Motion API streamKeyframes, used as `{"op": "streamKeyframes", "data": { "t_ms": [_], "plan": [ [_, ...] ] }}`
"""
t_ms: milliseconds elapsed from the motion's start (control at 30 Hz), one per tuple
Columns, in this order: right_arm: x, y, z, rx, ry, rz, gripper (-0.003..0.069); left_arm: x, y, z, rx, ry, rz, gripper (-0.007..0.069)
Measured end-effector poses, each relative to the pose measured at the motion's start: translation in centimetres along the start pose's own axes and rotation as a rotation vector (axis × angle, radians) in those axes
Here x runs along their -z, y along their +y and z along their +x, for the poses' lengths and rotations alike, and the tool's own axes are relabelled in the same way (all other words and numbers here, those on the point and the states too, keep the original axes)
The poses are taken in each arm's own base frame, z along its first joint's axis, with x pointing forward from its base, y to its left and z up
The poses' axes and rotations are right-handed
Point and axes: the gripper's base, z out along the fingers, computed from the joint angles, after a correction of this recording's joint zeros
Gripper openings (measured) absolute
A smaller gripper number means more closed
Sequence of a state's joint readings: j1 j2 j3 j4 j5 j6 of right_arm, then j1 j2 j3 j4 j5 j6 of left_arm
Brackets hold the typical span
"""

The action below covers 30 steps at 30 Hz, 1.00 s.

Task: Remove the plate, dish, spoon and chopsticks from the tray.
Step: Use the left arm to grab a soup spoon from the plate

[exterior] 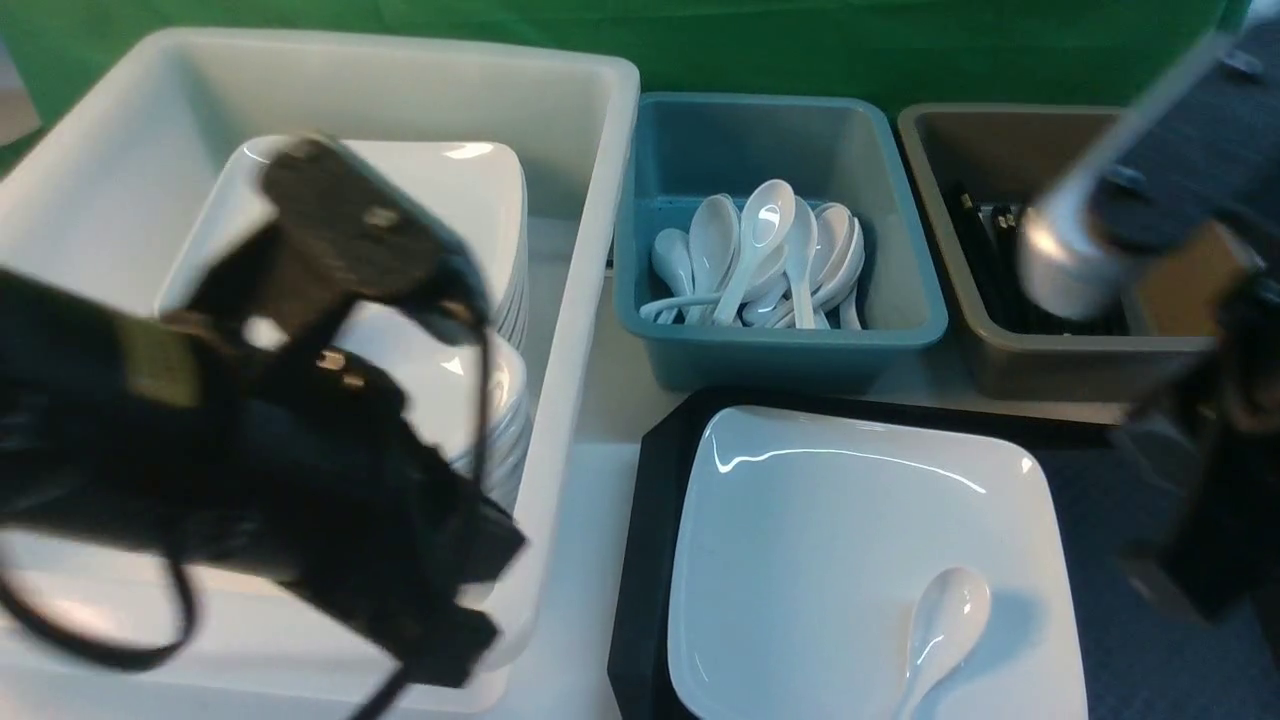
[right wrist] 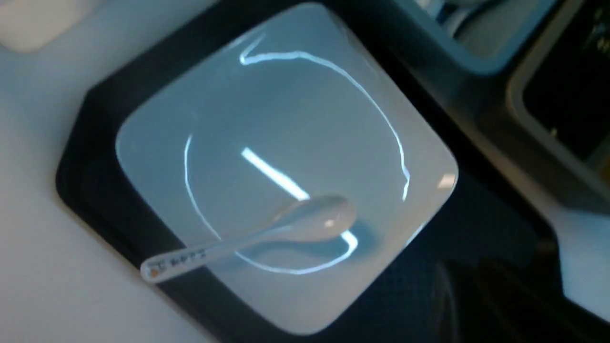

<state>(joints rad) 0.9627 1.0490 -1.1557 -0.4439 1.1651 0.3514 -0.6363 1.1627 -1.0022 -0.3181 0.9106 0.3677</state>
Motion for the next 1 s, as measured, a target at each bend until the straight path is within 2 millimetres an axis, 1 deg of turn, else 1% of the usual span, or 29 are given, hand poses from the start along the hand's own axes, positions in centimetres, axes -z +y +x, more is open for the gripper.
{"op": "streamKeyframes", "data": {
  "t_ms": [33, 67, 100, 133, 200, 233, 267, 300, 400, 500, 567, 633, 700, 733, 767, 800, 833, 900, 933, 1000],
  "plan": [
    [0.2, -0.5, 1.6, -0.046, -0.003, -0.001, 0.008, -1.7, 0.0, -0.6, 0.02, 0.022, 0.039, 0.002],
    [0.4, -0.9, 3.2, -0.093, -0.007, -0.004, 0.008, -4.1, -0.1, -1.4, 0.038, 0.054, 0.078, 0.002],
    [0.4, -1.2, 4.5, -0.119, -0.012, -0.006, 0.008, -5.4, -0.3, -1.8, 0.035, 0.067, 0.091, 0.002],
    [0.5, -1.5, 5.5, -0.148, -0.018, -0.008, 0.008, -7.0, -0.8, -2.3, 0.022, 0.091, 0.106, 0.002],
    [0.5, -1.9, 7.3, -0.194, -0.028, -0.013, 0.0082, -10.0, -2.4, -3.2, -0.007, 0.136, 0.137, 0.002],
    [0.5, -1.9, 7.3, -0.194, -0.028, -0.013, 0.0082, -10.3, -2.6, -3.3, -0.016, 0.143, 0.14, 0.002],
    [0.7, -2.2, 8.4, -0.214, -0.041, -0.023, 0.0085, -12.4, -4.5, -3.9, -0.045, 0.174, 0.15, 0.002],
    [0.9, -2.3, 8.7, -0.22, -0.05, -0.027, 0.0086, -13.2, -5.2, -4.1, -0.056, 0.185, 0.148, 0.002],
    [1.5, -2.7, 9.6, -0.247, -0.081, -0.05, 0.0093, -16.6, -7.6, -5.1, -0.123, 0.232, 0.099, 0.004],
    [1.9, -2.9, 10.0, -0.261, -0.099, -0.07, 0.0095, -18.5, -8.5, -6.0, -0.135, 0.239, 0.072, 0.0089],
    [2.1, -2.9, 10.2, -0.265, -0.106, -0.087, 0.0099, -20.2, -8.5, -6.4, -0.137, 0.254, 0.06, 0.0155],
    [2.2, -2.9, 10.3, -0.255, -0.106, -0.095, 0.0101, -21.1, -8.5, -6.7, -0.135, 0.259, 0.053, 0.0218],
    [2.2, -2.8, 10.3, -0.251, -0.105, -0.099, 0.0103, -22.0, -8.5, -6.6, -0.134, 0.269, 0.05, 0.0284],
    [2.2, -2.8, 10.4, -0.247, -0.103, -0.102, 0.0106, -22.8, -8.4, -6.5, -0.133, 0.275, 0.048, 0.034],
    [2.2, -2.8, 10.4, -0.243, -0.103, -0.105, 0.0107, -23.1, -8.4, -6.4, -0.134, 0.278, 0.047, 0.0363],
    [2.2, -2.8, 10.4, -0.243, -0.103, -0.106, 0.0108, -23.3, -8.4, -6.4, -0.134, 0.282, 0.047, 0.0369],
    [2.2, -2.7, 10.4, -0.237, -0.102, -0.109, 0.0109, -23.8, -8.3, -6.2, -0.137, 0.289, 0.043, 0.0408],
    [2.2, -2.7, 10.4, -0.234, -0.101, -0.111, 0.011, -24.3, -8.2, -6.0, -0.142, 0.295, 0.038, 0.0425],
    [2.2, -2.7, 10.4, -0.233, -0.101, -0.111, 0.0113, -24.8, -8.1, -5.8, -0.153, 0.304, 0.028, 0.0438],
    [2.2, -2.7, 10.4, -0.232, -0.101, -0.111, 0.0114, -25.4, -7.9, -5.5, -0.172, 0.307, 0.014, 0.0442]
  ]
}}
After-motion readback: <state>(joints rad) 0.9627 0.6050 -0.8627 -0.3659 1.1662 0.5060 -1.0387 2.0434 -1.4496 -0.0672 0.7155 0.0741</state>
